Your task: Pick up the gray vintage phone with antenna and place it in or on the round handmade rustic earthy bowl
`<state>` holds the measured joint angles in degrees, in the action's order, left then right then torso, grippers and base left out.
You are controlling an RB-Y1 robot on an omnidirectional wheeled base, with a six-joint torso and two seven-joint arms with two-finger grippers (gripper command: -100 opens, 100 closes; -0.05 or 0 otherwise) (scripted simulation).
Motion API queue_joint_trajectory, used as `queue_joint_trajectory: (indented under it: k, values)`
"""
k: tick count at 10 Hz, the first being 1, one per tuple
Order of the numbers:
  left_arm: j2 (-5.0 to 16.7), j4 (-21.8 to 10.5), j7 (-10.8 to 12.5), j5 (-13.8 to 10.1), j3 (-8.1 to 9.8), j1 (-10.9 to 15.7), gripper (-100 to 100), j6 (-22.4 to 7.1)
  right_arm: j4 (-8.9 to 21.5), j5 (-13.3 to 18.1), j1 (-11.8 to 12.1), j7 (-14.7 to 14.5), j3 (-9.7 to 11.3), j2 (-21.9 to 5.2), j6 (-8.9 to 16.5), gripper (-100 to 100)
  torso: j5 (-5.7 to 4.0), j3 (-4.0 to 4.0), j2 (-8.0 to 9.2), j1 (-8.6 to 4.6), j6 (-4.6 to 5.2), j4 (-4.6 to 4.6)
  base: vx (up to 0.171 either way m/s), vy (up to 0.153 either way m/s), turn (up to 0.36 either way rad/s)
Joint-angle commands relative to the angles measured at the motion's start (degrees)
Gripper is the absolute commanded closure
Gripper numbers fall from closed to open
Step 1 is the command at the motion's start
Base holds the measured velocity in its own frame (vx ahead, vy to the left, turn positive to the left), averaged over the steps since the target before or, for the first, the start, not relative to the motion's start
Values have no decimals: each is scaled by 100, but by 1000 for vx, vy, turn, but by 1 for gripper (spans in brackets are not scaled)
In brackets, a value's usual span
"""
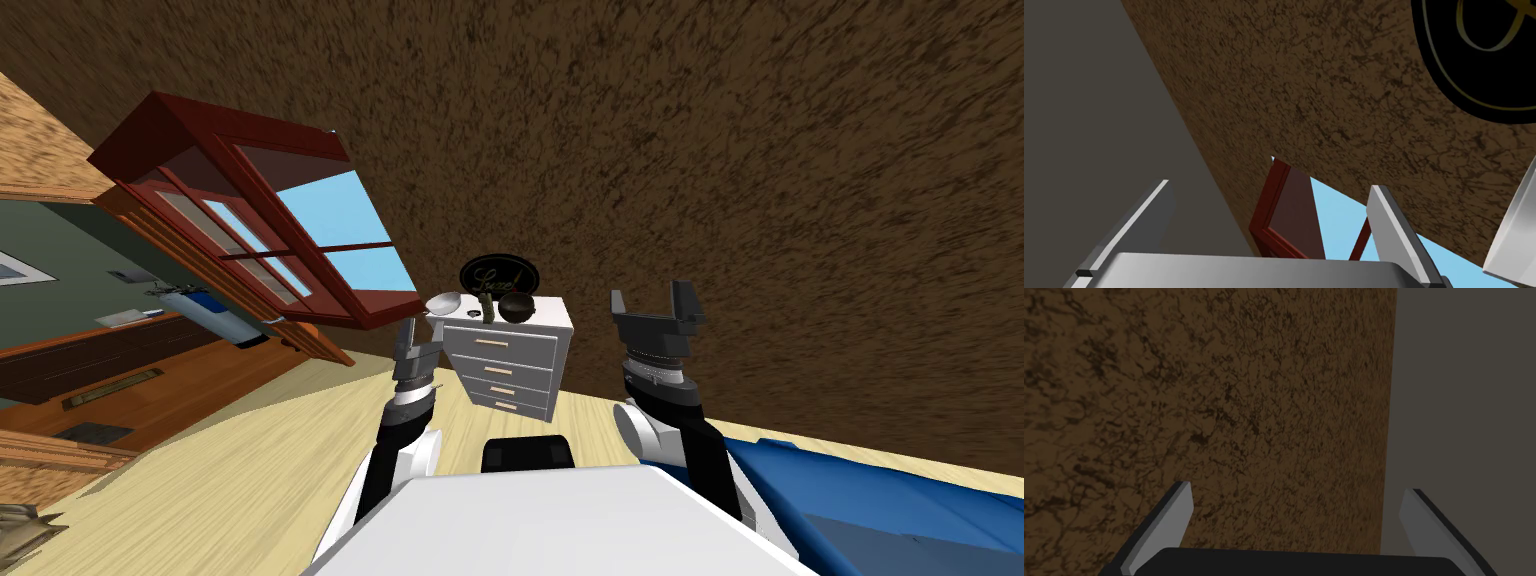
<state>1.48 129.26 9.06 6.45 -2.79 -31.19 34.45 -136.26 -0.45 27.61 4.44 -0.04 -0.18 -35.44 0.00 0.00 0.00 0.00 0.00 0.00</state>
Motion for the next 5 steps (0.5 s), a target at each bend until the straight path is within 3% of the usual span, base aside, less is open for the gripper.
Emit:
queue_joint_trajectory:
  k: [1,5]
  values:
    - [250,4,-11,71,84,-49,-100,-71,0,0,0,0,0,0,0,0,0,0,0,0,0,0,-44,-17,3]
    - [727,15,-45,308,361,-210,-100,-313,0,0,-1,0,1,1,0,0,-3,22,39,-15,0,9,-95,-41,6]
